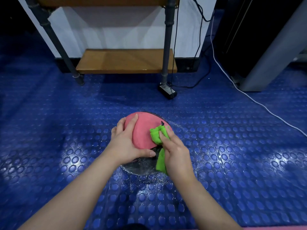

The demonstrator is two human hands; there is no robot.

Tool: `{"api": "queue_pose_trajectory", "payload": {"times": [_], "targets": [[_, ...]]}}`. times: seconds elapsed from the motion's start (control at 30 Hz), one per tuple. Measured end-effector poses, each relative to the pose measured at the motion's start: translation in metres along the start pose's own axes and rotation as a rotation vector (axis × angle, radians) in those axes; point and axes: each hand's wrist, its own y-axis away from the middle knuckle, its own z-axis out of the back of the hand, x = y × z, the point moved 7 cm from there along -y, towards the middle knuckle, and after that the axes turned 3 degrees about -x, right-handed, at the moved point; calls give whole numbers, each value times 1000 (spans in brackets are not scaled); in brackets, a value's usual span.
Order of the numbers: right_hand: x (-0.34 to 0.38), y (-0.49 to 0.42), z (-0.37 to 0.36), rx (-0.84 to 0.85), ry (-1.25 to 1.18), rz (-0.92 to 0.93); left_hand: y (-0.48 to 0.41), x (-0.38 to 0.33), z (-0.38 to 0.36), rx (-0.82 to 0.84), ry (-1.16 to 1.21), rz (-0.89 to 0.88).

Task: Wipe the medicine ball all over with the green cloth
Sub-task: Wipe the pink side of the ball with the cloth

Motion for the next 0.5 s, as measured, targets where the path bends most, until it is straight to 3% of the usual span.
{"api": "queue_pose_trajectory", "payload": {"times": [0.2, 0.5], "targets": [[0, -33, 5, 32, -117, -215, 3, -1, 2, -36, 4, 50], [3, 1, -3, 59, -54, -94, 5, -4, 0, -22, -21, 53]]}}
